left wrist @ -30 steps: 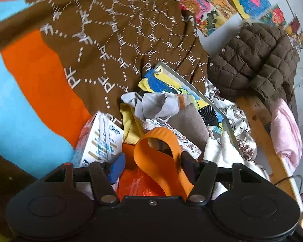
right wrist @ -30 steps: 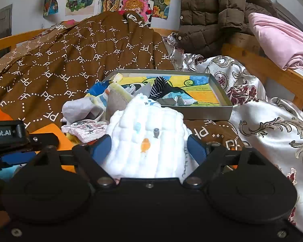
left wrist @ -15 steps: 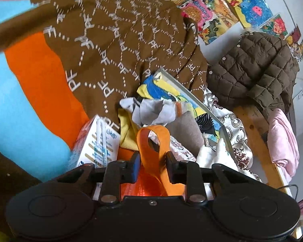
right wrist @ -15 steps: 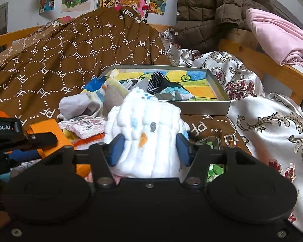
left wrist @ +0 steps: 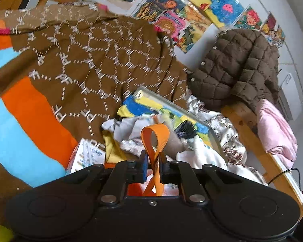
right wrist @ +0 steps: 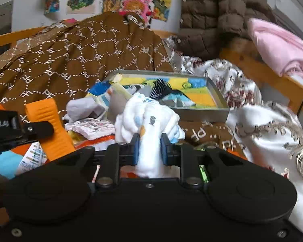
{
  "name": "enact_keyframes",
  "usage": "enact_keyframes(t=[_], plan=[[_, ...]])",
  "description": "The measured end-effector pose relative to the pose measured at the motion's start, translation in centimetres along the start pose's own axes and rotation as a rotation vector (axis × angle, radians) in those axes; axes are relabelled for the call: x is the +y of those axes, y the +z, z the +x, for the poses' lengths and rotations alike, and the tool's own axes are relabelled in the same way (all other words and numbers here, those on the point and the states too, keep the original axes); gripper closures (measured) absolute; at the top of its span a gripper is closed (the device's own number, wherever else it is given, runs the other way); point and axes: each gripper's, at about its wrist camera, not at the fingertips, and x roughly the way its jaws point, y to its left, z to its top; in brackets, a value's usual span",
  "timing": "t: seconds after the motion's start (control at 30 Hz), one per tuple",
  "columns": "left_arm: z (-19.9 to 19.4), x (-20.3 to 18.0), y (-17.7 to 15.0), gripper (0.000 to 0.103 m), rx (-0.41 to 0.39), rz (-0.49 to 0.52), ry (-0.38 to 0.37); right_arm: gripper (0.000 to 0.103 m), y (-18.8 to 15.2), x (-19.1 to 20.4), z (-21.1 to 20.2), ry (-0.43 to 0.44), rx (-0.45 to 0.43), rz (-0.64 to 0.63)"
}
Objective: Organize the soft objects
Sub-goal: 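Carry the orange strap and white cloth over the tin box with both tools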
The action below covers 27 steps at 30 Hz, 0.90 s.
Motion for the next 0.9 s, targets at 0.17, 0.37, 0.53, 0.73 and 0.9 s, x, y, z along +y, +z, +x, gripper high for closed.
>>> enact_keyframes(t=[0.17, 0.37, 0.53, 0.73, 0.9], plan=[[-1.8, -1.3, 0.9, 0.092, -0.068, 0.030, -0.021, 0.091, 0.9, -0.3, -2.0, 0.014, -0.074, 0.020], [-2.9, -3.1, 3.1, 0.092, -0.167, 0.067, -0.080, 0.091, 2.7, -3.8, -5.6, 0.143, -0.248, 0.174], [-0.7, -5.1, 7.2, 0.092, -0.222, 0.090, -0.135, 0.091, 4.6, -5.7, -5.9, 0.165, -0.364, 0.221], [4.6, -8.2, 10.8, 0.092, -0.215, 0.205, -0.203, 0.091, 6.3, -7.9, -2.3, 0.123, -0.408, 0.272], [11.3, -9.8, 11.4, 0.092, -0.087, 0.247, -0.227, 0.091, 7.5, -10.6, 2.5, 0.103, -0.367, 0.412]])
